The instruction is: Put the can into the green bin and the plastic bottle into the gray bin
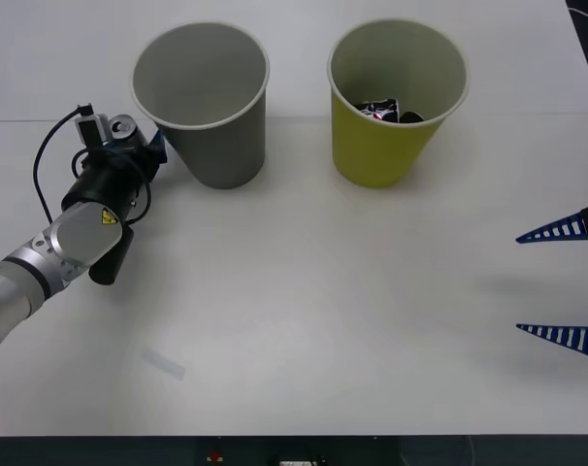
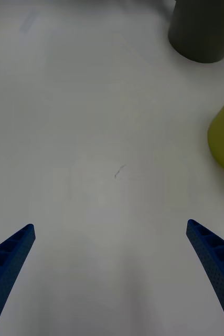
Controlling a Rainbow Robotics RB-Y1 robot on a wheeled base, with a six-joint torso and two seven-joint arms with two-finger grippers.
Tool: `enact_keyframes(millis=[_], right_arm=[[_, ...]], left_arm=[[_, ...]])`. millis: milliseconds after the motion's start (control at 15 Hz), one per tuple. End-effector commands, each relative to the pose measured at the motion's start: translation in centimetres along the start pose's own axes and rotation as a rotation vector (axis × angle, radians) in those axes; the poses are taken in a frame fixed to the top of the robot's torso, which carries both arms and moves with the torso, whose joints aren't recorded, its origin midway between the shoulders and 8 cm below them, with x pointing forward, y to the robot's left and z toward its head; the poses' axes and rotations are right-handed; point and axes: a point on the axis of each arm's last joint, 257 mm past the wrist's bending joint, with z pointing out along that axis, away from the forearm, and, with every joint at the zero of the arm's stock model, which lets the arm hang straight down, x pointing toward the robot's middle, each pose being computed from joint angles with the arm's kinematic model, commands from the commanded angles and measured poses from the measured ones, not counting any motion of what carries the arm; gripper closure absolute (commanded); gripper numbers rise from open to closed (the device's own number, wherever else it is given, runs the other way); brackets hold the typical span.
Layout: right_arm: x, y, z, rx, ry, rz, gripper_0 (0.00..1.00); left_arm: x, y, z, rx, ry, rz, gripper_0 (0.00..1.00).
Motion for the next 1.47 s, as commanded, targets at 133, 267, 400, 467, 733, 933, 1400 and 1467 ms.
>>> enact_keyframes(millis=[133,267,400,467,733,933,1400,1467], right_arm=[[0.0,0.0,0.0,0.0,0.0,0.0,0.0],[0.0,0.0,0.0,0.0,0.0,0.0,0.0],[0.0,0.0,0.0,0.0,0.0,0.0,0.0],[0.0,0.0,0.0,0.0,0.0,0.0,0.0],[0.0,0.0,0.0,0.0,0.0,0.0,0.0],[0.0,0.0,0.0,0.0,0.0,0.0,0.0],[0.0,0.0,0.0,0.0,0.0,0.0,0.0],[0.0,0.0,0.0,0.0,0.0,0.0,0.0]], left_arm=[[0.0,0.0,0.0,0.001,-0.001,0.009,1.0],[0.0,0.0,0.0,0.001,-0.002,0.011,1.0],[0.2,0.1,-0.1,0.0,0.002,0.011,1.0],[-0.1,0.1,-0.1,0.002,-0.002,0.019,1.0],[-0.1,1.5,-0.5,-0.004,-0.005,0.076,1.0],[-0.3,1.8,-1.4,0.028,0.004,0.086,1.0],[-3.4,1.7,-6.9,0.202,0.107,0.125,1.0],[-3.9,1.9,-8.0,0.226,0.13,0.133,1.0]])
